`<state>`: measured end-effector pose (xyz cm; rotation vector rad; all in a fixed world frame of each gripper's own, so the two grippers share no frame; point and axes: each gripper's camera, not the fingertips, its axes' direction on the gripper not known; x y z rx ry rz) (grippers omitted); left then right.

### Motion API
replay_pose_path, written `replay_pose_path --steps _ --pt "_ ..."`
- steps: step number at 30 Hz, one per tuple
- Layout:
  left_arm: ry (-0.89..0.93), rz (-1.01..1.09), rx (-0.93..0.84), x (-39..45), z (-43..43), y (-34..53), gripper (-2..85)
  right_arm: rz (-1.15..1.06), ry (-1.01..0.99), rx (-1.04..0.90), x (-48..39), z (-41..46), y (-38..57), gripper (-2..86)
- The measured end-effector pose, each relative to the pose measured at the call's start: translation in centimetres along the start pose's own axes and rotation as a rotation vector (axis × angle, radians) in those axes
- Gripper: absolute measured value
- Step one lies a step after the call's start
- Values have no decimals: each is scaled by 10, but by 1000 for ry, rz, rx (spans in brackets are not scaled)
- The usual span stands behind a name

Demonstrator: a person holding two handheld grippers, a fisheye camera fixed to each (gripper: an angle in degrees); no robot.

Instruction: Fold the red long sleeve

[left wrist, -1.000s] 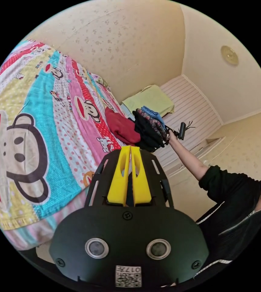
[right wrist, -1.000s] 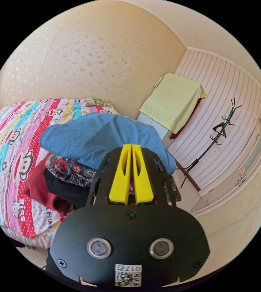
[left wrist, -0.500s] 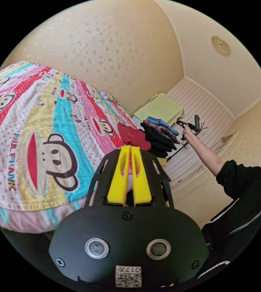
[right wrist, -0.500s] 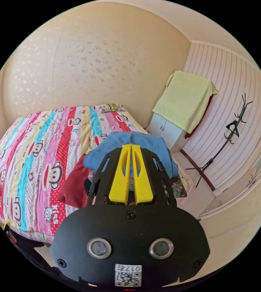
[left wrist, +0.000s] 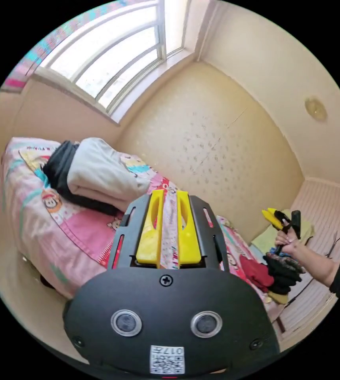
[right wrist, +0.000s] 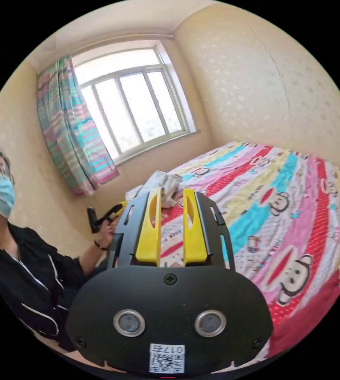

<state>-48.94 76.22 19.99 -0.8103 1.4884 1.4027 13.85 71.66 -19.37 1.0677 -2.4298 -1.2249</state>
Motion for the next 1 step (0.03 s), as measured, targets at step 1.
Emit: replay_pose_path --steps 1 --pt "-54 40 -6 3 3 -7 83 69 -113 8 17 27 -5 50"
